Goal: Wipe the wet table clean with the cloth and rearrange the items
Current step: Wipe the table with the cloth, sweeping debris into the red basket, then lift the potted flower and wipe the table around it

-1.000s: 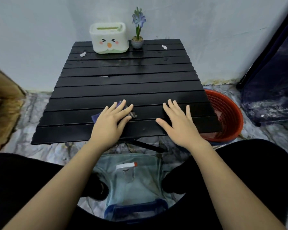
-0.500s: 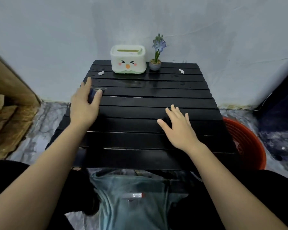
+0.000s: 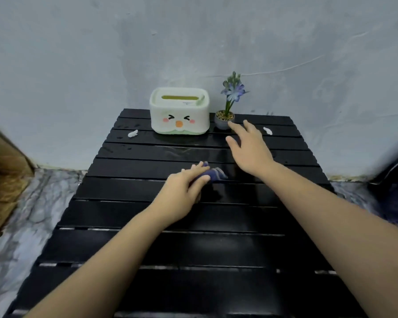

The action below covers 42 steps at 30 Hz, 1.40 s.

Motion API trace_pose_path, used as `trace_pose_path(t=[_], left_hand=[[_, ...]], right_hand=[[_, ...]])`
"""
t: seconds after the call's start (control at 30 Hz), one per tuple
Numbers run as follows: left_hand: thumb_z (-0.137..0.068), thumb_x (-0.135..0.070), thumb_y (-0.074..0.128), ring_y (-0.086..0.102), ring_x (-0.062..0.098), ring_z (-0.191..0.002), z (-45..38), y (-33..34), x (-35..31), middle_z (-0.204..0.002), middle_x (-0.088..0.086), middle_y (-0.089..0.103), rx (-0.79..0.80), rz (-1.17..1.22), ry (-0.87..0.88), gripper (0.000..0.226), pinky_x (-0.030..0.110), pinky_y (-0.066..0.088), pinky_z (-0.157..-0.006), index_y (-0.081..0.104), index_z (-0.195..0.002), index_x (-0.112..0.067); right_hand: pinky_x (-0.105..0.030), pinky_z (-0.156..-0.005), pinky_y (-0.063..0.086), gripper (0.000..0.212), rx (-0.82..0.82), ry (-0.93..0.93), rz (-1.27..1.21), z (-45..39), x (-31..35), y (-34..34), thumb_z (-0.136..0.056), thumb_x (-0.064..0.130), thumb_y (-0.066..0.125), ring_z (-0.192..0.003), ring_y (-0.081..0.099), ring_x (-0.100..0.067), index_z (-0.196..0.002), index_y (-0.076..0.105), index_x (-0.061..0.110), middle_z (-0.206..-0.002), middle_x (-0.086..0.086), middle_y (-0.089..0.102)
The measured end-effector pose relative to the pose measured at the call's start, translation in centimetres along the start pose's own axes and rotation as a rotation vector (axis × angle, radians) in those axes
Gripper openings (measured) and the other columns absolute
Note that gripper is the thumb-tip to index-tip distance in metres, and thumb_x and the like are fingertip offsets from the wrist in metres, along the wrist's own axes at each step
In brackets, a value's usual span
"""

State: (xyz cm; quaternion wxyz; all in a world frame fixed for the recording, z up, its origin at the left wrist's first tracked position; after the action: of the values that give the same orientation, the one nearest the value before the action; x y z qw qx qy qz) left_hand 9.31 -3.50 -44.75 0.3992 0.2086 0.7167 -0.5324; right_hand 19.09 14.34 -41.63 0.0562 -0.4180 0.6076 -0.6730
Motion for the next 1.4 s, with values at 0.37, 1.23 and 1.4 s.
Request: trace_pose_path(t=[0.37,1.23,1.4], left_hand=[[-0.103,-0.032,0.031,0.029,0.037,-0.139,-4.7,-4.3,7.3,-0.151,0.019,0.035,-0.285,-0.725,-0.324,0.055,0.048,0.027,-0.114,0.026,-0.15,-0.004],[-0.096,-0.018,0.041,0.041,0.035,-0.132,-23.0,11.6,-2.4,-0.144,0.025,0.04,-0.139,-0.763,-0.057,0.054,0.039,0.031,-0.108,0.028,-0.142,0.008],[-0.101,-0.014,0.041,0.055,0.029,-0.118,-24.6,14.3,-5.2,-0.134,0.01,0.055,0.09,-0.398,0.238,0.035,0.033,0.04,-0.09,0.047,-0.135,-0.01]], right_hand=[[-0.037,-0.119,0.027,0.054,0.127,-0.126,-0.091,-9.2,-1.3,2.3,-0.096,0.039,0.06,-0.144,0.032,-0.029,-0.148,0.043,0.035,-0.151,-0.009,0.035],[-0.03,-0.102,0.046,0.039,-0.279,-0.277,-0.134,-7.8,-9.4,-10.3,-0.092,0.021,0.068,-0.111,0.058,-0.02,-0.131,0.064,0.019,-0.118,-0.008,0.057],[-0.019,-0.099,0.043,0.039,-0.291,-0.261,-0.16,-8.0,-11.3,-10.8,-0.092,0.019,0.069,-0.111,0.056,-0.012,-0.131,0.065,0.02,-0.118,-0.005,0.056]])
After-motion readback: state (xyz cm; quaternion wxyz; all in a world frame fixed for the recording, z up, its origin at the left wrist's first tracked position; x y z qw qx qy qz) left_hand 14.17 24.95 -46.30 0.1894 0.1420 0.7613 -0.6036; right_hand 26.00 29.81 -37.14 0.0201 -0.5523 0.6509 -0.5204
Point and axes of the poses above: each hand's wrist, its own z-axis away from the middle knuckle, its own y-axis out of the palm, x = y × z, the point moved 4 cm from there along -z, towards the middle knuckle
